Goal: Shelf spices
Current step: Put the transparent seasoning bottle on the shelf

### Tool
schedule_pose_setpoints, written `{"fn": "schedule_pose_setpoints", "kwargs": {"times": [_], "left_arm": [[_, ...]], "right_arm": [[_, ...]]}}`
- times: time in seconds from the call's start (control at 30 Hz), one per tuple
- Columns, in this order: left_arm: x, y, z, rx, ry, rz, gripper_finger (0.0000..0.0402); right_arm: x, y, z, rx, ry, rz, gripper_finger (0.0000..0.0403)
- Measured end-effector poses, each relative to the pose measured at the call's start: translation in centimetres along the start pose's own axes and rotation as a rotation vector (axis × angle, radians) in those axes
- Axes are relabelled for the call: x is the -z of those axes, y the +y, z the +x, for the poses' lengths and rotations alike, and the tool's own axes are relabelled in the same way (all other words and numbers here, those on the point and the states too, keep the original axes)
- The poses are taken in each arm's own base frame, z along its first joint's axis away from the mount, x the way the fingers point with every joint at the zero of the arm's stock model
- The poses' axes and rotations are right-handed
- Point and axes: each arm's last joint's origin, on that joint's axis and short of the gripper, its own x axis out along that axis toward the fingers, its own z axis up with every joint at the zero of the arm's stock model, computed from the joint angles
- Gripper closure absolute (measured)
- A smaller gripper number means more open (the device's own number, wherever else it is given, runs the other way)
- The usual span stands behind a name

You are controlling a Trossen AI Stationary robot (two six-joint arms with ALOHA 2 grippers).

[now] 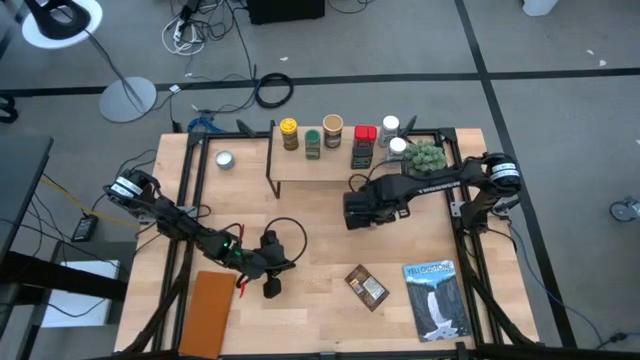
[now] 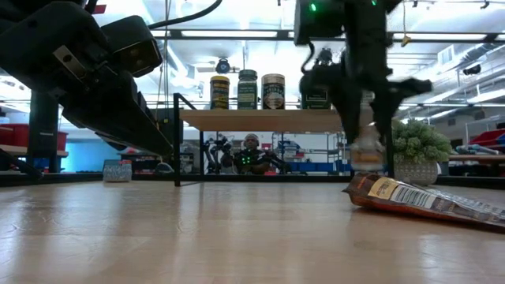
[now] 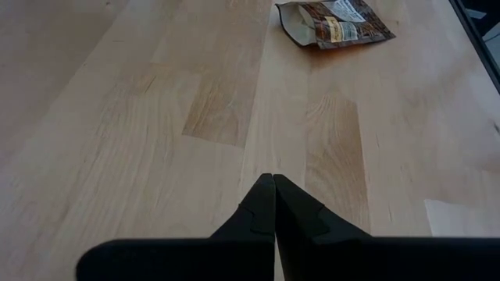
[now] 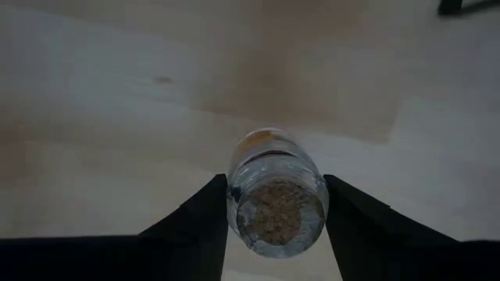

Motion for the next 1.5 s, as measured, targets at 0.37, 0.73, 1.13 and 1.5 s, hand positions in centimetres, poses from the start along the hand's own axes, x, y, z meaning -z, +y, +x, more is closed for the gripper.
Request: {"fn": "schedule_pose_setpoints", "kwargs": {"times": [0.37,0.73,1.13,1.5], "left_arm": [[0.0,0.0,0.0,0.0,0.0,0.0,0.0398],[0.0,0.0,0.0,-0.001,0.0,0.001,0.0398],[0.1,0.0,0.0,-0.005,0.006,0.009,0.0398],[0.1,0.1,0.0,-0.009,0.012,0.014,0.0398]], "right_arm": [[-1.8,2.2,-8.6,-0.145,-0.11,-0.075,0.0228],[-5.6,2.5,-13.6,-0.303,-0.238,-0.099,0.0228],[-11.0,4.6,-10.6,-0.352,-0.255,-0.113,0.0228],[-12.5,4.1,-10.2,-0.32,-0.287,-0.085,0.0219]]}}
